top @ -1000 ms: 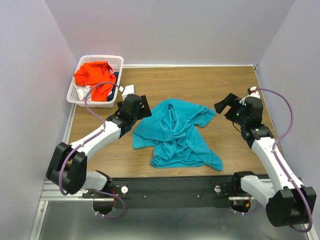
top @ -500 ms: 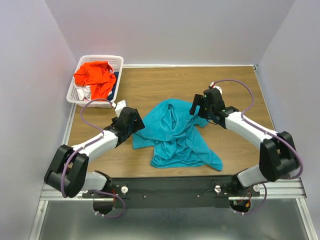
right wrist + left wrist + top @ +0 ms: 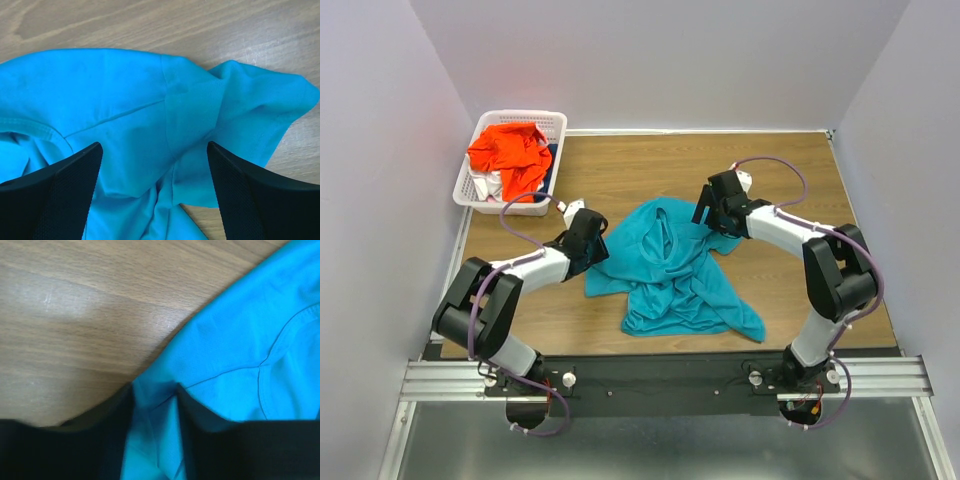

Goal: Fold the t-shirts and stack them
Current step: Flatten the tshirt out

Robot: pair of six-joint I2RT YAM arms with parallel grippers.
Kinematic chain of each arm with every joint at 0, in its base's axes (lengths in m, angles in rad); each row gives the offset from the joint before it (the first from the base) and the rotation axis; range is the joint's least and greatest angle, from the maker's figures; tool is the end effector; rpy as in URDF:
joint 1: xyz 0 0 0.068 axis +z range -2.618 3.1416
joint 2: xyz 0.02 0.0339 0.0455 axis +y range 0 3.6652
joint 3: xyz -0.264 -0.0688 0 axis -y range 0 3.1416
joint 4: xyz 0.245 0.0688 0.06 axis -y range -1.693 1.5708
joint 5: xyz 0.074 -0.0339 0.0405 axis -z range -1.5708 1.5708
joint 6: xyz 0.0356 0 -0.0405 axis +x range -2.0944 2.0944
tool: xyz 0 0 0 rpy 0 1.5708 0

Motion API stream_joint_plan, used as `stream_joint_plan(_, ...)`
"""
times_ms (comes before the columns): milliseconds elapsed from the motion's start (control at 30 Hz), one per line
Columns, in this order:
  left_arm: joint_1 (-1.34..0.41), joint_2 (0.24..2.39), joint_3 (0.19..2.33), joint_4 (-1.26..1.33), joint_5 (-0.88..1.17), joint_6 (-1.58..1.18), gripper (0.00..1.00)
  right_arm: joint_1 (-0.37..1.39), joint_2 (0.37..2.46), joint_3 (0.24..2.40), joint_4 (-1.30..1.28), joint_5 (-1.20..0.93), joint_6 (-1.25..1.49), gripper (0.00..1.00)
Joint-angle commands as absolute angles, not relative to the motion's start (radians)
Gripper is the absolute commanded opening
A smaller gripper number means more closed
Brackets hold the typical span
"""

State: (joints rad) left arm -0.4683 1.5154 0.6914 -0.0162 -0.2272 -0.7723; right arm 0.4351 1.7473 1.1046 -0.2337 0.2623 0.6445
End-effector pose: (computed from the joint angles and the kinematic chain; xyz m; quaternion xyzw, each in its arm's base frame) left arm 0.2609 -0.1230 0.1571 -0.1805 0.9112 -0.1202 0.3503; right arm 0.3374 0.1467 0.1913 0.1417 0.9225 0.0679 0.3526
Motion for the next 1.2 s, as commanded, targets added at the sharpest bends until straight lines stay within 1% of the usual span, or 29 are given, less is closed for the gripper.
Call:
stream_joint_plan(0, -0.468, 1.546, 0.712, 0.014, -0.184, -0.761, 0.23, 0.434, 1.788, 1.131, -0.244, 0.293, 0.701, 0.89)
stream_joint_plan(33, -0.468, 1.552, 0.713, 0.018, -0.181, -0.759, 0.11, 0.434, 1.796, 1.132, -0.244, 0.295, 0.706, 0.89)
stream_joint_plan(67, -0.468, 1.554, 0.715, 0.018, -0.183, -0.758, 0.00, 0.434, 1.802, 1.144, -0.244, 0.298, 0.707, 0.86)
stream_joint_plan(100, -0.468, 1.554, 0.716, 0.018, -0.184, -0.755, 0.00, 0.434, 1.822, 1.152, -0.242, 0.307, 0.707, 0.83)
stream_joint_plan(133, -0.468, 1.554, 0.719, 0.018, -0.186, -0.750, 0.00, 0.434, 1.830, 1.161, -0.244, 0.322, 0.706, 0.74)
stream_joint_plan(200, -0.468, 1.537, 0.721, 0.017, -0.189, -0.742, 0.00, 0.434, 1.847, 1.193, -0.244, 0.334, 0.701, 0.61)
stream_joint_plan(233, -0.468, 1.526, 0.721, 0.018, -0.192, -0.742, 0.00, 0.434, 1.858, 1.203, -0.244, 0.347, 0.701, 0.49)
stream_joint_plan(300, -0.468, 1.503, 0.721, 0.017, -0.202, -0.739, 0.00, 0.434, 1.859, 1.213, -0.244, 0.354, 0.701, 0.36)
stream_joint_plan(333, -0.468, 1.476, 0.721, 0.018, -0.212, -0.735, 0.00, 0.434, 1.853, 1.219, -0.244, 0.374, 0.701, 0.27)
stream_joint_plan(433, -0.468, 1.421, 0.745, 0.009, -0.242, -0.709, 0.00, 0.434, 1.826, 1.230, -0.244, 0.415, 0.680, 0.15)
stream_joint_plan(467, -0.468, 1.395, 0.758, 0.002, -0.259, -0.703, 0.00, 0.434, 1.794, 1.235, -0.244, 0.425, 0.661, 0.10)
stream_joint_plan(533, -0.468, 1.367, 0.811, -0.021, -0.277, -0.686, 0.00, 0.433, 1.728, 1.249, -0.244, 0.449, 0.637, 0.03)
stream_joint_plan(567, -0.468, 1.352, 0.831, -0.021, -0.287, -0.683, 0.00, 0.434, 1.727, 1.253, -0.244, 0.459, 0.624, 0.03)
stream_joint_plan(667, -0.466, 1.283, 0.923, -0.052, -0.339, -0.652, 0.00, 0.434, 1.613, 1.275, -0.244, 0.511, 0.566, 0.02)
stream_joint_plan(700, -0.466, 1.264, 0.948, -0.057, -0.354, -0.646, 0.00, 0.434, 1.545, 1.279, -0.244, 0.520, 0.555, 0.02)
stream_joint_plan(833, -0.466, 1.151, 1.084, -0.064, -0.408, -0.589, 0.00, 0.434, 1.387, 1.322, -0.244, 0.532, 0.486, 0.02)
stream_joint_plan(967, -0.466, 1.059, 1.228, -0.025, -0.413, -0.517, 0.00, 0.434, 1.253, 1.387, -0.244, 0.474, 0.430, 0.02)
stream_joint_plan(1167, -0.466, 0.989, 1.390, -0.014, -0.445, -0.433, 0.00, 0.434, 1.164, 1.508, -0.245, 0.397, 0.344, 0.02)
